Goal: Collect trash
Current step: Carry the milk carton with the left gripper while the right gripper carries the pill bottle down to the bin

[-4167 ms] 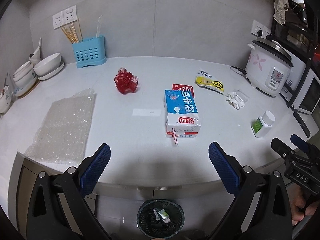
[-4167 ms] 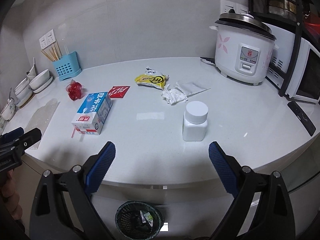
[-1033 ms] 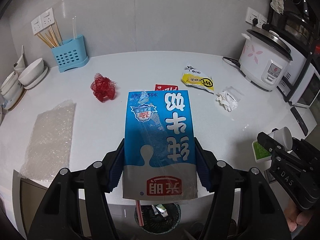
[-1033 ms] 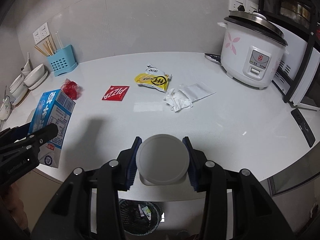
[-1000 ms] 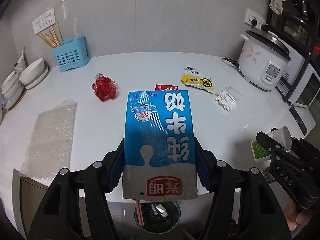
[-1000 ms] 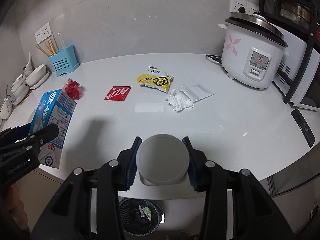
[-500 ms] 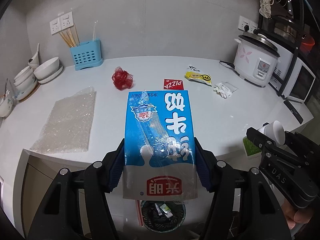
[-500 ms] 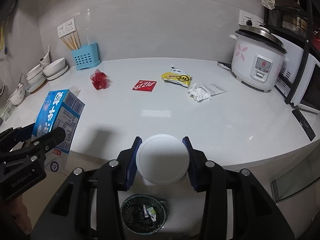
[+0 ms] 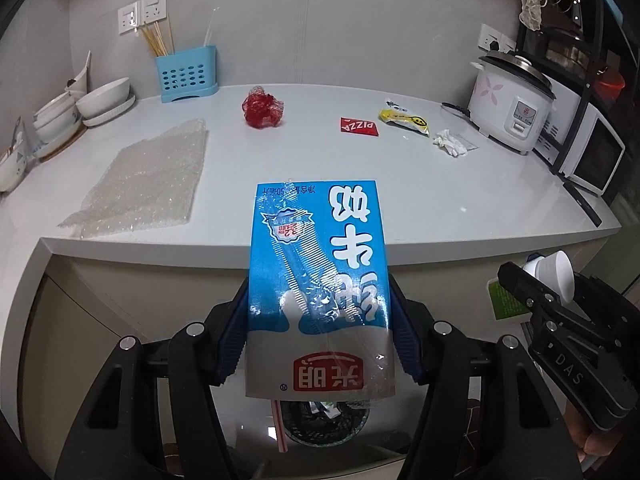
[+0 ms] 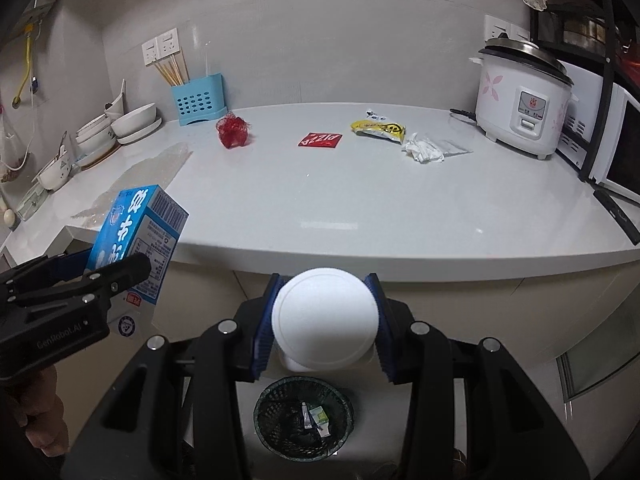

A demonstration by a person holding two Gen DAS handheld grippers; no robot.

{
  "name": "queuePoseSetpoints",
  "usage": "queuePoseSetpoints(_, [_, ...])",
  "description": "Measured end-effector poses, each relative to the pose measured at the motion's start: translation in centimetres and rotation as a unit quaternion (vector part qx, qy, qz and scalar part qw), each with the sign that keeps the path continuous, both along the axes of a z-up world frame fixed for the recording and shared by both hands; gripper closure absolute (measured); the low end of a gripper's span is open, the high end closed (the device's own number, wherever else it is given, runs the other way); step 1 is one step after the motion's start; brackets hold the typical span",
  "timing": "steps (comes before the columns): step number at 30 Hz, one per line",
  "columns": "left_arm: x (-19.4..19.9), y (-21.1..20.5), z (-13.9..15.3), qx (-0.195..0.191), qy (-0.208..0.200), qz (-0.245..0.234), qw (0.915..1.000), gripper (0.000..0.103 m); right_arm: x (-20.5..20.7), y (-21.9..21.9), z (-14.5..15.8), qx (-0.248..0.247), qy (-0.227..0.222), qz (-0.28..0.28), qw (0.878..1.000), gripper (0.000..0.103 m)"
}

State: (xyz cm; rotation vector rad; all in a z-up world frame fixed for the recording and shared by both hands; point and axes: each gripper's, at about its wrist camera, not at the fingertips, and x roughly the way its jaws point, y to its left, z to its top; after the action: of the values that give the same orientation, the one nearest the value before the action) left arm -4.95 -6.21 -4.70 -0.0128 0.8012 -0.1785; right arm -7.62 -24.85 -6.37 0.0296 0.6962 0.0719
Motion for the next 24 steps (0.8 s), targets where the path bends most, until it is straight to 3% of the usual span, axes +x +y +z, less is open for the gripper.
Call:
queuePoseSetpoints(9, [-2.3, 1.1, -4.5, -0.019, 0.025, -0.005, 0.9995, 0.042, -1.9, 0.2, -6.2, 0.004, 0.022, 0.004, 1.000, 0.063])
queuePoseSetpoints(16, [-3.2, 1.0, -7.9, -0.021, 0.021, -0.017, 0.9994, 0.042, -1.8, 1.0, -11.9, -0.009, 0.038, 0.010, 0.999, 0.063])
queuePoseSetpoints(24, [-2.3, 1.2, -15.1, -0.023, 0.056, -0.014, 0.9981, 0.042, -0.6, 1.4, -18.1, -0.003, 0.069, 0.012, 0.998, 0.063])
